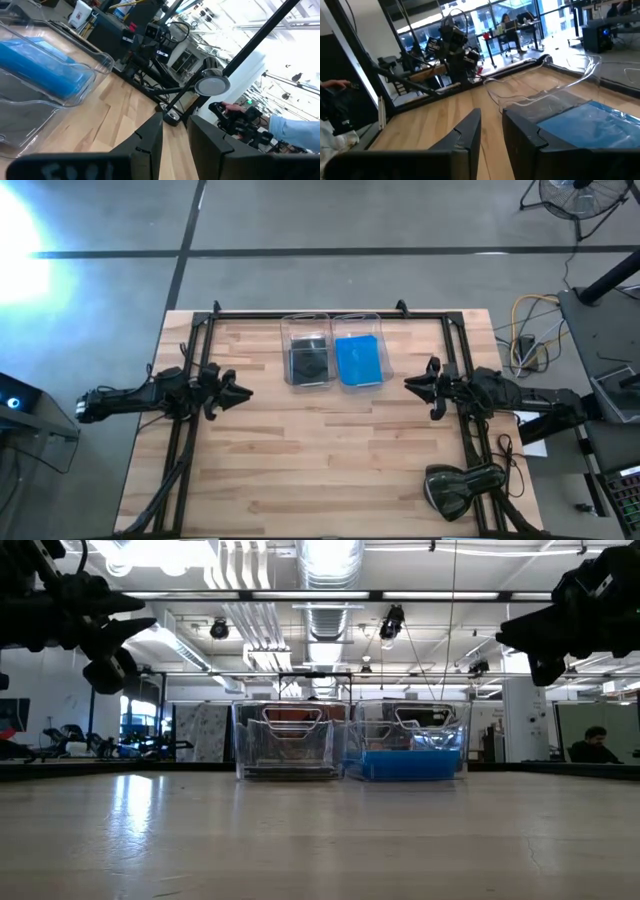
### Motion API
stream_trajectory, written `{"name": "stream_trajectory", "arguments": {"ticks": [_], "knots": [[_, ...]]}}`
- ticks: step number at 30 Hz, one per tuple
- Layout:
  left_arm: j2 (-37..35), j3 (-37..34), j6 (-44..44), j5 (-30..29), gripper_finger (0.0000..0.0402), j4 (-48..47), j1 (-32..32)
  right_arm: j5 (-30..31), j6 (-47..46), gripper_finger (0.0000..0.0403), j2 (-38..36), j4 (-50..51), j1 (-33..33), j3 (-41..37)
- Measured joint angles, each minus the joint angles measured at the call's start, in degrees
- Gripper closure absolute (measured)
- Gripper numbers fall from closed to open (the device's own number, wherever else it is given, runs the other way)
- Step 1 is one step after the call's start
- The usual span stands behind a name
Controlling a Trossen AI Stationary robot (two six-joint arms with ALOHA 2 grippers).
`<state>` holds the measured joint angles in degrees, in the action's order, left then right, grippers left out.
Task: Pick & place jewel cases by type
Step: Return to Home Position
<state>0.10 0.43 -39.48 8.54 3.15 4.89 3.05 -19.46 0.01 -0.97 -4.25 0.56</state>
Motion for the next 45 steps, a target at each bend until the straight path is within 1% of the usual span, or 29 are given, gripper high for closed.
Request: {"name": "stream_trajectory", "arguments": {"ticks": [6, 19, 30, 31, 33, 39, 42, 45], "knots": [[0.0, 0.0, 0.0, 0.0, 0.0329, 0.1, 0.0, 0.0, 0.0, 0.0334, 0.0, -0.1, 0.0, 0.0], [1.0, 0.1, 0.0, 0.0, 0.0329, 0.1, 0.0, 0.0, 0.0, 0.0319, 0.0, -0.1, 0.0, 0.0], [1.0, 0.1, 0.0, 0.0, 0.0329, 0.2, 0.0, 0.0, 0.0, 0.0334, 0.0, -0.1, 0.0, 0.0], [1.0, 0.1, 0.0, 0.0, 0.0329, 0.2, 0.0, 0.0, 0.9, 0.0335, 0.0, -0.1, 0.0, 0.0], [1.0, 0.1, 0.0, 0.0, 0.0329, 0.2, 0.0, 0.2, 5.5, 0.0334, 0.0, -0.3, 0.7, 0.0], [1.0, 0.1, 0.0, 0.0, 0.0329, 0.2, 0.0, 0.1, 20.4, 0.0324, 0.0, -2.2, 5.4, 0.0], [1.0, 0.1, 0.0, 0.0, 0.0329, 0.2, 0.0, 0.1, 21.8, 0.0321, 0.0, -1.5, 8.1, 0.0], [1.0, 0.1, 0.0, 0.0, 0.0329, 0.2, 0.0, -0.1, 17.0, 0.0319, 0.2, -1.2, 9.5, 0.0]]}}
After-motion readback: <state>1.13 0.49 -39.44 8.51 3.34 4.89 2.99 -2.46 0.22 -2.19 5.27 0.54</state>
